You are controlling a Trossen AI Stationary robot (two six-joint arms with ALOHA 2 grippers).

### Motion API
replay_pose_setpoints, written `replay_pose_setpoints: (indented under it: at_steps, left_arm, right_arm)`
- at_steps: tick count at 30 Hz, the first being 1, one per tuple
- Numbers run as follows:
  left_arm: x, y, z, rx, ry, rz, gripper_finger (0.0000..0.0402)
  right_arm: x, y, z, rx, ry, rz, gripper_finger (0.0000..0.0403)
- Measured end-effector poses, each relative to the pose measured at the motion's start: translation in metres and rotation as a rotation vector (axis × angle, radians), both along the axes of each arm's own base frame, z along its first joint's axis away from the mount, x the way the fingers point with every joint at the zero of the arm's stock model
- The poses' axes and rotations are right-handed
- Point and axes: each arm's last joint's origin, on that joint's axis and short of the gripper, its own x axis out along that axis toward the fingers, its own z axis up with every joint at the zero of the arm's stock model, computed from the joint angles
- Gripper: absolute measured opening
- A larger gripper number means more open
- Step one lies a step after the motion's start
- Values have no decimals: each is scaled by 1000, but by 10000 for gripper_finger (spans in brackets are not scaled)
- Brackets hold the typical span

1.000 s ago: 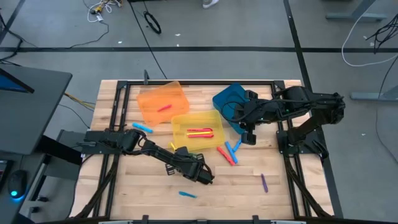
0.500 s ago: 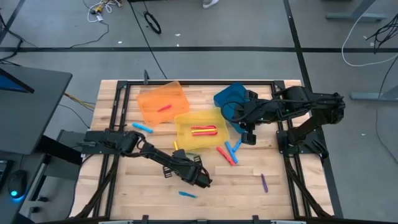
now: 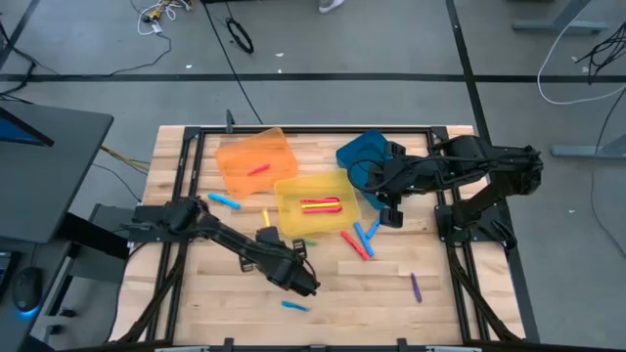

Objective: Pick & Place Markers
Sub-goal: Put the medium yellow highlighter pen into the yellow bin

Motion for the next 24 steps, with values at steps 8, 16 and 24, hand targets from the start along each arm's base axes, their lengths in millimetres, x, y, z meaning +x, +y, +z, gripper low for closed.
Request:
replay_pose_setpoints:
  at_steps: [8, 16, 24]
  left_arm:
    - [-19, 29, 69, 120, -151, -138, 32]
    - [-33, 74, 117, 175, -176, -275, 33]
    - [-29, 123, 141, 113, -58, -671, 34]
  right_arm:
    - [1, 0, 1, 0, -10, 2, 56]
    - [1, 0, 1, 1, -16, 3, 56]
    - [3, 1, 2, -14, -28, 24, 56]
